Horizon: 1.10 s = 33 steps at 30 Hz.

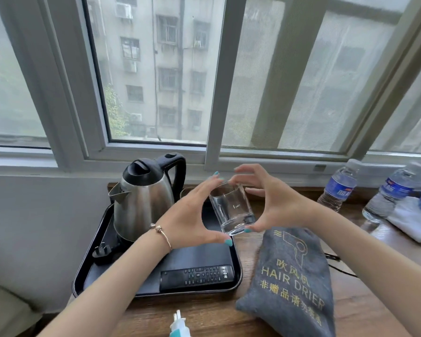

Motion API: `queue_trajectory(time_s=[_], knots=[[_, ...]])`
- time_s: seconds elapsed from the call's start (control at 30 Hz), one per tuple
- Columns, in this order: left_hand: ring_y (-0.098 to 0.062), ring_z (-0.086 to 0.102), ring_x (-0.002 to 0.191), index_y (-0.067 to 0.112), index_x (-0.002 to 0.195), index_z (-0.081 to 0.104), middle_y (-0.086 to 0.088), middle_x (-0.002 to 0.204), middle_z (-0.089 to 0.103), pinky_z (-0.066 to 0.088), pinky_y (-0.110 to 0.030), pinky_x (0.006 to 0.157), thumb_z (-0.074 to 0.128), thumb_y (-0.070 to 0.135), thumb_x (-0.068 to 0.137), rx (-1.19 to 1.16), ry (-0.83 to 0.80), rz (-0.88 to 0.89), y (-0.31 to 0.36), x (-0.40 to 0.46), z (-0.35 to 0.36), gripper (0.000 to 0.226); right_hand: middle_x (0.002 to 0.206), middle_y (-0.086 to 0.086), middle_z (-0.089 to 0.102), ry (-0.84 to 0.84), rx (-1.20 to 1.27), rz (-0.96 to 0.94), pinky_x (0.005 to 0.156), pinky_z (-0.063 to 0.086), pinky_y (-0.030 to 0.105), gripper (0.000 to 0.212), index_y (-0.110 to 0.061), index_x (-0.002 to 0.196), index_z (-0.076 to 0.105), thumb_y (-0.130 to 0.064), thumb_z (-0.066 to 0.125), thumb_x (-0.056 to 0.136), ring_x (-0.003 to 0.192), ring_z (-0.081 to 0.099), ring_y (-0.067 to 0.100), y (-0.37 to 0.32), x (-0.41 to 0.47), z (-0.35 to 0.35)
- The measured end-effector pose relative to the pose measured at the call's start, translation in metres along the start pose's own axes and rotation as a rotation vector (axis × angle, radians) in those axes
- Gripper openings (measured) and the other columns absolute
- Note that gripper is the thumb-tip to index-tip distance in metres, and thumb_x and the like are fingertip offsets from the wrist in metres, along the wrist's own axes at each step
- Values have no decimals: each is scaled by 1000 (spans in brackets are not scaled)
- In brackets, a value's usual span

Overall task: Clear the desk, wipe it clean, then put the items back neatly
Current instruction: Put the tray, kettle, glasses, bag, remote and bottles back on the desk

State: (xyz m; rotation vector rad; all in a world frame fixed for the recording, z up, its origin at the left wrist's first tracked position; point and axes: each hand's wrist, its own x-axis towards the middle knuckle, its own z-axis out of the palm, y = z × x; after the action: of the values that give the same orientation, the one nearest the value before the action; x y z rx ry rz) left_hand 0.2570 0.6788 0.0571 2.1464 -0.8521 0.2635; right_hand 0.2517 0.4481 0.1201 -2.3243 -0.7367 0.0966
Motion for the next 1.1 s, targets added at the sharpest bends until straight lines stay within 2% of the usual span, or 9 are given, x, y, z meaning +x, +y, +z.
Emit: queue_trajectory(time_s=[0.2, 0.3, 0.5, 0.63, 0.73, 0.83, 0.93, 1.0, 1.1], knots=[[4, 53, 112, 17, 125, 44, 14, 124, 54, 45, -23, 97, 75, 57, 51, -1, 186, 38, 18, -4, 11, 89, 140, -7, 51, 34, 2, -87, 113, 30, 16, 113, -23, 148, 25, -8, 92, 58, 137, 40, -1, -13, -13, -2], [5, 55, 107, 24, 119, 42, 14, 131, 55, 48, -20, 88, 76, 56, 49, 73, 365, 23, 26, -3, 12, 84, 151, -15, 40, 149, -43, -116, 118, 22, 18, 117, -34, 154, 15, -16, 90, 67, 142, 29, -3, -14, -18, -5], [7, 53, 94, 29, 108, 39, 14, 135, 52, 43, -15, 79, 76, 58, 47, 49, 670, -118, 50, 2, 24, 77, 135, -1, 61, 480, 741, 38, 102, 49, 39, 97, -48, 140, 45, -59, 88, 53, 125, 58, 15, -30, -36, 35], [-9, 62, 100, 29, 108, 38, 8, 142, 49, 50, -30, 83, 73, 62, 50, 62, 662, -132, 59, 0, 33, 76, 124, 5, 68, 581, 936, 110, 96, 52, 49, 92, -39, 132, 55, -41, 96, 50, 112, 67, 25, -36, -32, 73], [-6, 61, 105, 30, 108, 38, 14, 142, 45, 53, -36, 84, 83, 49, 48, 48, 658, -149, 60, -3, 39, 77, 114, 8, 72, 712, 1026, 136, 94, 54, 50, 72, -31, 123, 60, -11, 90, 60, 106, 69, 31, -39, -31, 79], [-2, 54, 115, 29, 119, 40, 22, 142, 40, 51, -35, 91, 84, 50, 50, 13, 607, -138, 62, -5, 40, 85, 109, 11, 73, 769, 1024, 169, 89, 56, 47, 64, -27, 116, 64, -6, 83, 58, 104, 70, 32, -38, -33, 77], [-7, 21, 145, 35, 145, 24, 20, 154, 20, 26, -28, 116, 83, 53, 57, -8, 358, 46, 56, -5, 22, 108, 111, 13, 72, 765, 922, 192, 90, 56, 48, 65, -27, 117, 66, -5, 85, 58, 99, 72, 26, -33, -38, 62], [-13, -1, 149, 30, 152, 11, 12, 160, 9, 12, -41, 120, 78, 58, 60, 217, 261, 219, 50, 0, -2, 118, 111, 12, 72, 722, 774, 201, 89, 57, 42, 65, -30, 117, 67, -3, 87, 61, 97, 73, 21, -31, -44, 45], [-14, -3, 149, 31, 153, 5, 8, 161, 7, 9, -53, 118, 69, 69, 61, 501, 183, 331, 49, 17, -29, 118, 104, 6, 73, 658, 605, 209, 85, 58, 31, 62, -33, 114, 69, -3, 88, 63, 91, 72, 8, -32, -48, 23]])
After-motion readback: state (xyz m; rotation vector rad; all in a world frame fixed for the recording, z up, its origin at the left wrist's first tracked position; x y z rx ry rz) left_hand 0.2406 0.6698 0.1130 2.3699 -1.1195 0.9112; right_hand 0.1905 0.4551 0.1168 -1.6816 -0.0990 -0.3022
